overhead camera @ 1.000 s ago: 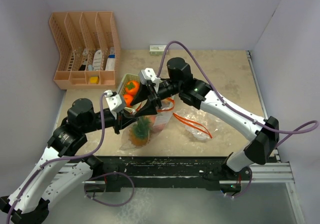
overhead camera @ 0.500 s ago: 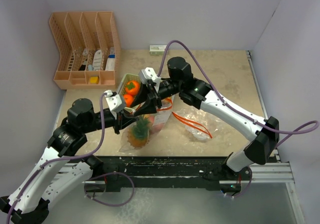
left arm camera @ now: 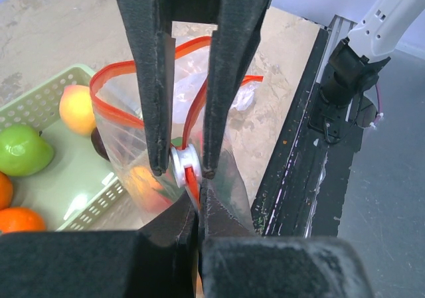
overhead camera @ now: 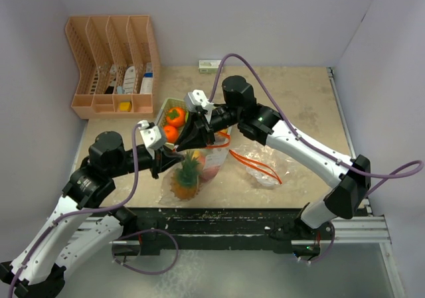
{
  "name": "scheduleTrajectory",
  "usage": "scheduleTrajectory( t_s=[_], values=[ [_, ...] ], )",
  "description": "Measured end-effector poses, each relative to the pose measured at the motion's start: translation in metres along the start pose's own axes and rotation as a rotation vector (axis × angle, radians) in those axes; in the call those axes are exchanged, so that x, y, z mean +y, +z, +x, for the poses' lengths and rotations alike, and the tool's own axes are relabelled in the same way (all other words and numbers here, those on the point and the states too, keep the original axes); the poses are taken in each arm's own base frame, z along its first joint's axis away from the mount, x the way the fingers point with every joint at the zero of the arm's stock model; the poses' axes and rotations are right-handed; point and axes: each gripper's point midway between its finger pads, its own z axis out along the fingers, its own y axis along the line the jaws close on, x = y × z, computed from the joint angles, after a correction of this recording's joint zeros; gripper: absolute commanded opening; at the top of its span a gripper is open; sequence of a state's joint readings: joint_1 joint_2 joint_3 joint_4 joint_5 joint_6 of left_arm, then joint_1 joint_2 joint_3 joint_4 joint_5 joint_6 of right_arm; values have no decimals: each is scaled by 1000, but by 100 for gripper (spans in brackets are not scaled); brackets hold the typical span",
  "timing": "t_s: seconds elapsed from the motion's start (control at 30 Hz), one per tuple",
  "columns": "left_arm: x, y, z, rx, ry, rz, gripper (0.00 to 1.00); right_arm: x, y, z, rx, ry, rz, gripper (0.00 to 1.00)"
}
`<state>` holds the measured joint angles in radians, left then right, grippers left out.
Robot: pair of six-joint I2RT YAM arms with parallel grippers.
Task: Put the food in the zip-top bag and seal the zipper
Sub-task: Zip the zipper food storage bag at the center of the board.
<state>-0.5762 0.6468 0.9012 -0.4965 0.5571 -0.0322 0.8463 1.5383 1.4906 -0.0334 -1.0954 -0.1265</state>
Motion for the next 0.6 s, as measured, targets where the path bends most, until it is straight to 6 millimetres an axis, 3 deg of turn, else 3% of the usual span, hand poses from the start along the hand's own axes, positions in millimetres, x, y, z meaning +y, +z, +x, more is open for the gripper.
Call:
scheduleTrajectory(
  t_s=[0.6],
  values=[
    [-1,-13,-2,-32,19,-40,0,-5,-2,16,59,16,46,11]
  ],
)
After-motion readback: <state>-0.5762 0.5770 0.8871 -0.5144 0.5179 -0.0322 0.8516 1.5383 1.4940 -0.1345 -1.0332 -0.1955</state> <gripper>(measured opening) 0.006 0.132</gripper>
